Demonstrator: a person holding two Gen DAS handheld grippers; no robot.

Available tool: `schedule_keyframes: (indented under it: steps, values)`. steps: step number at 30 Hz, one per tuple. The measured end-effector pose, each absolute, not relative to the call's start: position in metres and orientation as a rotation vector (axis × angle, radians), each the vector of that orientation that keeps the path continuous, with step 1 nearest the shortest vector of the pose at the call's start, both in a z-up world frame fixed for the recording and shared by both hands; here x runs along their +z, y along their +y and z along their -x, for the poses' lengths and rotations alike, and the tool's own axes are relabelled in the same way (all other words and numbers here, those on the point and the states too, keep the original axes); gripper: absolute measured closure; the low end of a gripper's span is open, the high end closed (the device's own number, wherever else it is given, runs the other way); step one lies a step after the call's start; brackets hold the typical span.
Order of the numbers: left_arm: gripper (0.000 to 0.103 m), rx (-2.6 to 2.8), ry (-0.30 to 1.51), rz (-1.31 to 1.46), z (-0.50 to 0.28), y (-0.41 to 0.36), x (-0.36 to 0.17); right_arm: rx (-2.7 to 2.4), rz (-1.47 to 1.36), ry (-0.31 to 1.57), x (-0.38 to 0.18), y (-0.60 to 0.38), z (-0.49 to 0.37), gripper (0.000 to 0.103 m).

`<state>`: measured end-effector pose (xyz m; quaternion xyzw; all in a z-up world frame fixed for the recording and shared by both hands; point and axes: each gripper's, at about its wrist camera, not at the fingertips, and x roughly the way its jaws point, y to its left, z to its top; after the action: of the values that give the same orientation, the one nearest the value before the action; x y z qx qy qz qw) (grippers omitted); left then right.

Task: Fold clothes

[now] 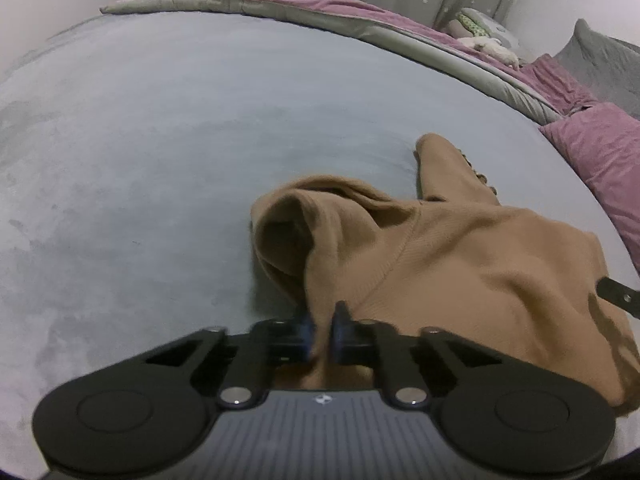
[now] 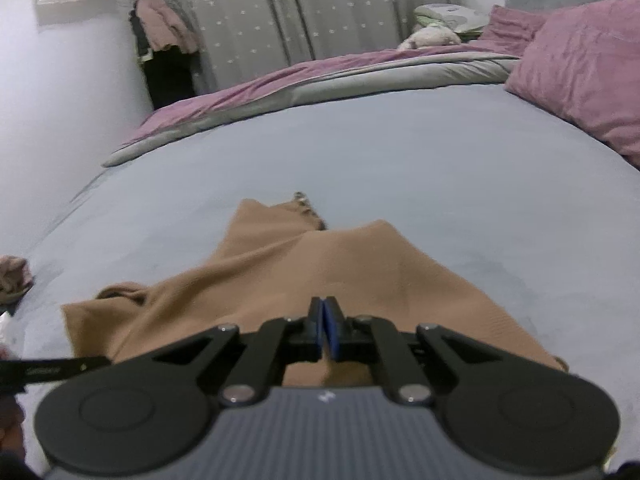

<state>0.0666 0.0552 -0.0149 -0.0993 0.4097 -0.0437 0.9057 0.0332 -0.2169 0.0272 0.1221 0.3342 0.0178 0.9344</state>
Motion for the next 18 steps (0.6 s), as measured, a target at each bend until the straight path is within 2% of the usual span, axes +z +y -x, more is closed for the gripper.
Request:
schedule_keyframes:
  steps: [6,9,10,11,12,13,16,18]
  values:
    - [0.100,-0.077,0.827,0.225,-0.069,0.058,-0.015,0.053,-0.232,0.680,0.033,-0.214,-0.024,0.099]
    - [0.100,-0.080,0.837,0.222,-0.069,0.057,-0.015,0.026,-0.231,0.671,0.033,-0.217,-0.023,0.088]
    - [0.100,-0.081,0.841,0.222,-0.069,0.057,-0.015,0.015,-0.232,0.668,0.033,-0.219,-0.023,0.068]
    - [0.099,-0.080,0.846,0.224,-0.069,0.057,-0.016,0.009,-0.228,0.664,0.032,-0.220,-0.023,0.055]
    - [0.097,-0.079,0.851,0.228,-0.068,0.057,-0.016,0.002,-0.224,0.660,0.032,-0.221,-0.023,0.036]
    - [0.095,-0.079,0.857,0.233,-0.068,0.058,-0.015,-0.005,-0.220,0.656,0.031,-0.222,-0.024,0.027]
    - [0.076,-0.077,0.876,0.251,-0.068,0.060,-0.015,-0.025,-0.208,0.644,0.030,-0.225,-0.024,0.021]
    - [0.054,-0.089,0.887,0.268,-0.067,0.060,-0.015,-0.039,-0.199,0.636,0.029,-0.227,-0.025,0.013]
